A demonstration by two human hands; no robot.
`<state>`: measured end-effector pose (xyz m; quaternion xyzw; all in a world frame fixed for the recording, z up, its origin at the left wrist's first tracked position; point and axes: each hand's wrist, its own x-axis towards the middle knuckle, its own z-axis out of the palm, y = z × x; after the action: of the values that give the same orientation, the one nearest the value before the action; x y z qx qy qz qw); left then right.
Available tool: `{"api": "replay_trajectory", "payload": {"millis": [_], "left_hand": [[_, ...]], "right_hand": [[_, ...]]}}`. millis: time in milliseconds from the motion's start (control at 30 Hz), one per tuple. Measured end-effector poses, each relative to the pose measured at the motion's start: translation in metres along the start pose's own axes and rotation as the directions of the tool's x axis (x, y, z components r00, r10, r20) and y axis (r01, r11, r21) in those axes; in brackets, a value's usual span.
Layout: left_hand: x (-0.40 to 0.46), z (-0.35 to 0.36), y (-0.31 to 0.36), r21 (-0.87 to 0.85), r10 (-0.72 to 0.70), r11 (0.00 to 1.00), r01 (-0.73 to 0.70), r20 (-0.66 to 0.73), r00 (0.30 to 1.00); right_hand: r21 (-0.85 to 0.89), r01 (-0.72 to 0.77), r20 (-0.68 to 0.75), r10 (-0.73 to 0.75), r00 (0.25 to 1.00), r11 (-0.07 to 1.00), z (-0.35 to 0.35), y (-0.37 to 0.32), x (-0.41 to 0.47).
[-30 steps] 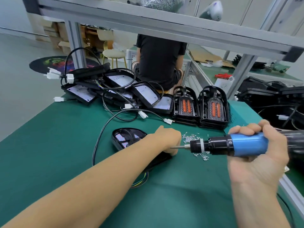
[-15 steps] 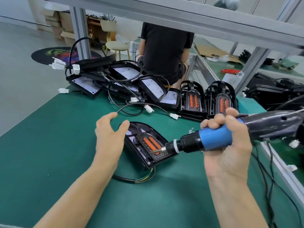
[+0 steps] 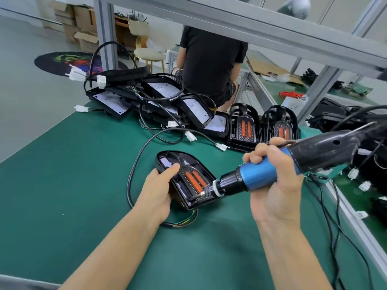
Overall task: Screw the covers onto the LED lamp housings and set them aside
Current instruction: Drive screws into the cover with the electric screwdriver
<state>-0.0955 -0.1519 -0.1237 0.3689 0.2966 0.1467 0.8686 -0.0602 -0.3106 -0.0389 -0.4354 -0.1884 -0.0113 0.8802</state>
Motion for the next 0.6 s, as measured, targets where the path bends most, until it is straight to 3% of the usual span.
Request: {"api": "replay_trajectory", "payload": {"millis": [167,600], "left_hand": [[-0.001,0.0016,-0.0051,-0.01,0.039,0.999,-0.039,0.001,0.999],[-0.0049,0.0011,-0.0094,0.001,0.138,0.99,-0.138,0.061,0.989]], "right_hand": [[0.032,-0.045,0.07,0.043,0.997,0.998,-0.0027,0.0018,-0.0007],[0.009,-0.015,0.077,0.014,0.997,1.0,0.0033,0.006,-0.0001]]}}
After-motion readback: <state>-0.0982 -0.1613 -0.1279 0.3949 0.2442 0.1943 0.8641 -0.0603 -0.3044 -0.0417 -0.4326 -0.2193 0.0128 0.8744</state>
